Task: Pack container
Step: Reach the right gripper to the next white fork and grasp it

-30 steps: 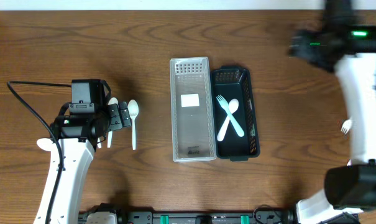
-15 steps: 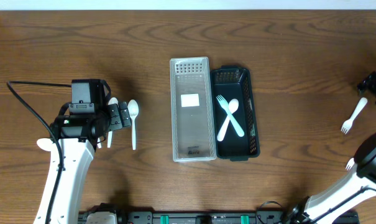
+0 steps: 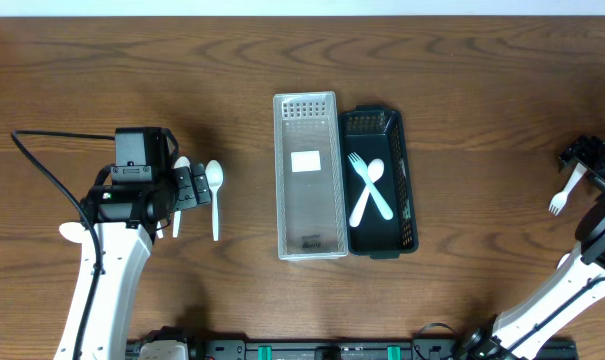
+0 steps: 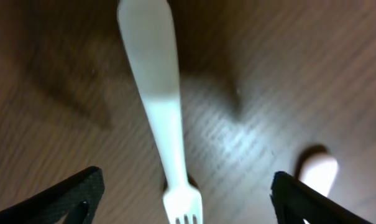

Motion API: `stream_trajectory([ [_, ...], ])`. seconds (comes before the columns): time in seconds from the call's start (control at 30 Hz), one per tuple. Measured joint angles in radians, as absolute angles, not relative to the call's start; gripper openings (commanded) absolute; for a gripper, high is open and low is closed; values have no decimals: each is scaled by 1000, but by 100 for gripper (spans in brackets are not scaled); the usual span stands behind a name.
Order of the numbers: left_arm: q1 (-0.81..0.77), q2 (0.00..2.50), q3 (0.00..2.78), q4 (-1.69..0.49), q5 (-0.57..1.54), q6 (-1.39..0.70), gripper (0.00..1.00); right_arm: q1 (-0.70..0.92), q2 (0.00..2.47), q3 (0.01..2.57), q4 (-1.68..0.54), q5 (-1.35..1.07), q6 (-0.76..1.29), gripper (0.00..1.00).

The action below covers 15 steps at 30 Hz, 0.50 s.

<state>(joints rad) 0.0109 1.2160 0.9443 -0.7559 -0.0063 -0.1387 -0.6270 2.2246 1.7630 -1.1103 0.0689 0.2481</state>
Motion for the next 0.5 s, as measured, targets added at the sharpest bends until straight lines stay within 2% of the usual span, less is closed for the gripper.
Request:
stream_trajectory([
  [0.33, 11, 1216, 944, -756, -6, -139, 98, -607, 2221, 1646, -999, 11, 207, 81],
  [0.4, 11, 1216, 944, -756, -6, -139, 98, -607, 2216, 1637, -990, 9, 200, 74],
  [0.5, 11, 1216, 944, -756, -6, -139, 98, -606, 2210, 1628, -986, 10, 187, 56],
])
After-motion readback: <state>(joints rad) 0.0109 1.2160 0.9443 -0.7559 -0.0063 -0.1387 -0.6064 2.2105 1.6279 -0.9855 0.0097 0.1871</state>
